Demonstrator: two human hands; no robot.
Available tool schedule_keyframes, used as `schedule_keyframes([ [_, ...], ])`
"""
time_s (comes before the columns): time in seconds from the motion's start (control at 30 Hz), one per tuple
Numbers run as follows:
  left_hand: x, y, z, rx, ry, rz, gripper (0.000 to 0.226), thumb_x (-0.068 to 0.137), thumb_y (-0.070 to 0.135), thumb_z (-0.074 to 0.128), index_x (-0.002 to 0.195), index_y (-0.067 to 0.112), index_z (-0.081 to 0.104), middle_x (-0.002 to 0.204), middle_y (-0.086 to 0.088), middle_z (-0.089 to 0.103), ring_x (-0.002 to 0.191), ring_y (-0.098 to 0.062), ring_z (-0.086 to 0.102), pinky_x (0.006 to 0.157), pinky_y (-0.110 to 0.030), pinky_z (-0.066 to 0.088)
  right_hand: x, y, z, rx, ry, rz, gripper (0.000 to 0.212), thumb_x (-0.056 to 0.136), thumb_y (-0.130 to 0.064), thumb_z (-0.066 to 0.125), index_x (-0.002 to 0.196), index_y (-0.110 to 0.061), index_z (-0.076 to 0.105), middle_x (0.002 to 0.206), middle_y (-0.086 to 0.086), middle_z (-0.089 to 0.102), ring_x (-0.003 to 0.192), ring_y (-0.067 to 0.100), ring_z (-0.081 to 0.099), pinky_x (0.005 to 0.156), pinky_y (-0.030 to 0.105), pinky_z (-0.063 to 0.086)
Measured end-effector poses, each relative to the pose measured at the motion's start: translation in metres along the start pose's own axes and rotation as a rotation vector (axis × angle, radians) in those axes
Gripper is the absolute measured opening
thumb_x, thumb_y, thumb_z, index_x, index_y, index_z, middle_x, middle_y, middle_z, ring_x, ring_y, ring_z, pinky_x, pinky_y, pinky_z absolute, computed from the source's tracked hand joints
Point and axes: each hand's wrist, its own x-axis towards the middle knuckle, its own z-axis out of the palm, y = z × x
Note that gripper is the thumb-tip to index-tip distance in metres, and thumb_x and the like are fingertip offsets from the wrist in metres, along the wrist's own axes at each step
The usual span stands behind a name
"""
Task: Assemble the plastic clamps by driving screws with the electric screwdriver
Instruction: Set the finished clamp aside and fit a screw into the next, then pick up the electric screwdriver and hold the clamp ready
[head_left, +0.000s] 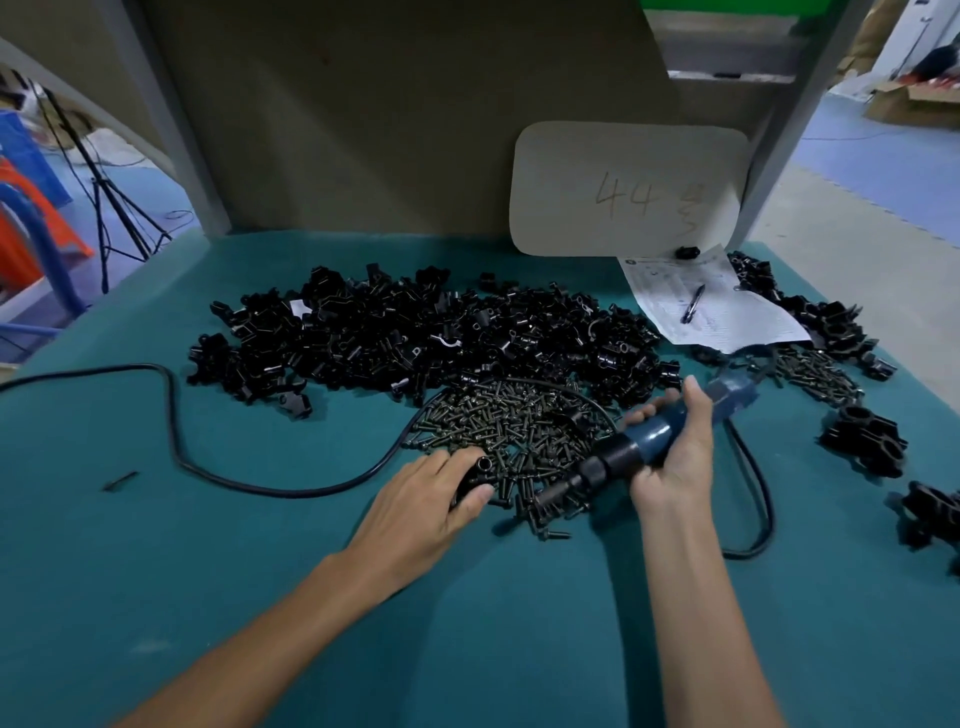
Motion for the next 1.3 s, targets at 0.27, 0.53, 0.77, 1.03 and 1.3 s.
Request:
schedule_keyframes([
  [0.27, 0.006, 0.001, 0.0, -0.005, 0.014, 0.002, 0.051, 0.103, 0.064, 0.023, 0.137, 0.032, 0.043, 0.101, 0.016, 0.049, 0.091, -0.006, 0.043, 0.078, -0.026, 0.033, 0.018, 0.017, 0.0, 0.056, 0.069, -0.071, 0.028, 0.087, -0.023, 0.077, 0.101, -0.018, 0.053, 0.072, -0.003, 0.061, 0.062, 0.012, 0.061, 0.065, 0.027, 0.057],
  [0.53, 0.007, 0.0, 0.0, -0.037, 0.023, -0.016, 0.052, 0.102, 0.065, 0.021, 0.134, 0.032, 0.044, 0.1, 0.015, 0.052, 0.09, -0.007, 0.047, 0.075, -0.027, 0.031, 0.009, 0.025, 0.0, 0.057, 0.041, -0.028, 0.022, 0.087, -0.027, 0.075, 0.093, -0.017, 0.057, 0.071, -0.002, 0.063, 0.062, 0.013, 0.064, 0.069, 0.027, 0.058],
  [0.77, 0.006, -0.001, 0.001, -0.048, 0.025, -0.028, 0.059, 0.1, 0.07, 0.015, 0.136, 0.032, 0.041, 0.105, 0.015, 0.054, 0.095, -0.006, 0.048, 0.079, -0.026, 0.033, 0.006, 0.023, -0.005, 0.056, -0.12, 0.036, 0.027, 0.085, -0.033, 0.074, 0.098, -0.02, 0.054, 0.088, 0.004, 0.064, 0.086, 0.024, 0.065, 0.085, 0.036, 0.056],
  [1.03, 0.007, -0.003, 0.001, -0.041, 0.01, -0.016, 0.057, 0.1, 0.071, 0.015, 0.129, 0.032, 0.044, 0.098, 0.018, 0.051, 0.088, -0.006, 0.046, 0.077, -0.029, 0.032, 0.014, 0.013, -0.019, 0.104, -0.283, 0.181, 0.028, 0.07, -0.031, 0.074, 0.091, -0.018, 0.061, 0.103, 0.01, 0.065, 0.096, 0.03, 0.064, 0.115, 0.047, 0.035],
  [1.3, 0.006, -0.004, 0.001, -0.031, 0.017, -0.005, 0.053, 0.101, 0.069, 0.016, 0.129, 0.033, 0.043, 0.099, 0.018, 0.051, 0.087, -0.007, 0.047, 0.077, -0.029, 0.032, 0.013, 0.011, -0.02, -0.128, -0.195, 0.196, 0.054, 0.085, -0.046, 0.076, 0.12, -0.011, 0.055, 0.104, 0.012, 0.067, 0.101, 0.03, 0.072, 0.096, 0.049, 0.057],
])
